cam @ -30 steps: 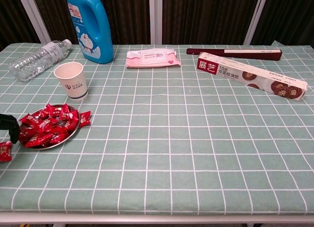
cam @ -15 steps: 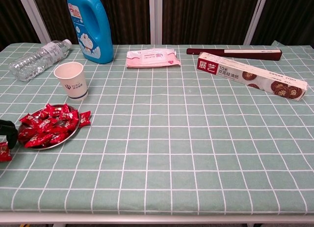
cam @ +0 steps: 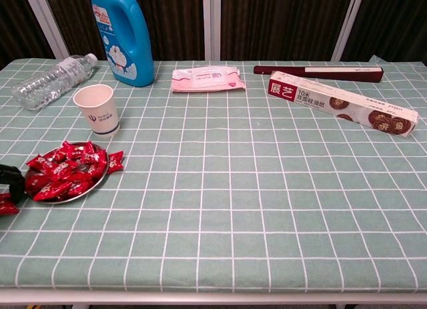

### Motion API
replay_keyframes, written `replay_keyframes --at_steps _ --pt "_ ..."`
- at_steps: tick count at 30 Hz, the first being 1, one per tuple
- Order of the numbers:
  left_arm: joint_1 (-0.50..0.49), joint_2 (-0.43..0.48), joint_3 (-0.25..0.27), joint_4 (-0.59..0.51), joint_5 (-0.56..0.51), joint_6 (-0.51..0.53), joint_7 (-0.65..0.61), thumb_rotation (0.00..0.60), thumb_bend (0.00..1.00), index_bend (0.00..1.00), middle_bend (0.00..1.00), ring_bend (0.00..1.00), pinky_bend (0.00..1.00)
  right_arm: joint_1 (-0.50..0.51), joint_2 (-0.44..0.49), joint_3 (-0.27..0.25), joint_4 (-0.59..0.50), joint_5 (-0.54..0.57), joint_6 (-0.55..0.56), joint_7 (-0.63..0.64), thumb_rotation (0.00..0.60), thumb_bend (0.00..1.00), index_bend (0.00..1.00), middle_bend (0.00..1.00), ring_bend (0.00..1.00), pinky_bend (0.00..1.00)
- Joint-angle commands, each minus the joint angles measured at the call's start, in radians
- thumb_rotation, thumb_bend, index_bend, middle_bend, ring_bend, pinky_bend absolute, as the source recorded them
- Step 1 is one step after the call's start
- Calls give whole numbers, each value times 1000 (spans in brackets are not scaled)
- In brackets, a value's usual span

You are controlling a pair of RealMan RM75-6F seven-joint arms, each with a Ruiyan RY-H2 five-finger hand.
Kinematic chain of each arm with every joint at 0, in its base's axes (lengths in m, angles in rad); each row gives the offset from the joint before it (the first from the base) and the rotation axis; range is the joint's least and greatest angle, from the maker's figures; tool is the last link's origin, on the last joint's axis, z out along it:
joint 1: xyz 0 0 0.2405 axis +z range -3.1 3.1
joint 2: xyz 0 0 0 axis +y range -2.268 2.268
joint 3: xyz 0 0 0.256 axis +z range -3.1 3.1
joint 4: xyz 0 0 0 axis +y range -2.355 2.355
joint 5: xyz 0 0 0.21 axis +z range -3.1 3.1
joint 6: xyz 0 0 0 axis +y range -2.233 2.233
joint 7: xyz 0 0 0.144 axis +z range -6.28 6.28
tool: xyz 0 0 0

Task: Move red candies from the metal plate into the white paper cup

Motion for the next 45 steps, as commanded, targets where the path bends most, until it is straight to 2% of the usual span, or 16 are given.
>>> replay_keyframes --at_steps 1,7,11,16,20,25,30,33,38,45 --pt "2 -13 -3 28 10 13 -25 600 410 542 542 960 1000 1 1 0 -1 1 -1 -1 600 101 0 119 76 384" --pt "8 -30 -4 66 12 19 -94 600 415 583 575 967 1000 -2 2 0 -2 1 2 1 600 101 0 120 76 385" --pt "16 -26 -22 68 11 58 -129 600 419 627 623 974 1000 0 1 0 -4 0 1 -1 600 101 0 120 76 385" --pt "5 42 -68 -30 4 109 -164 600 419 633 633 974 1000 0 4 1 -4 -3 4 2 600 101 0 119 76 385" --pt "-43 100 -139 -122 -8 115 -169 600 419 633 633 974 1000 1 3 2 1 -3 2 7 600 101 0 120 76 386" --pt "-141 128 -232 -183 -45 40 -160 600 416 631 633 973 1000 2 1 3 9 -1 1 14 600 101 0 120 76 386" --pt "-250 106 -305 -166 -110 -88 -147 600 416 627 633 973 1000 1 -3 3 20 7 -4 23 600 101 0 119 76 386" --pt "-291 89 -320 -147 -145 -146 -131 600 416 627 633 973 1000 -1 -5 4 26 13 -5 28 600 101 0 119 76 386" --pt "-324 43 -316 -79 -201 -215 -108 600 415 623 627 973 1000 1 -5 6 28 18 -11 26 600 101 0 119 76 387" --pt "-348 -12 -313 3 -256 -259 -105 600 408 591 583 970 1000 2 -3 6 27 21 -15 25 600 101 0 119 76 389"
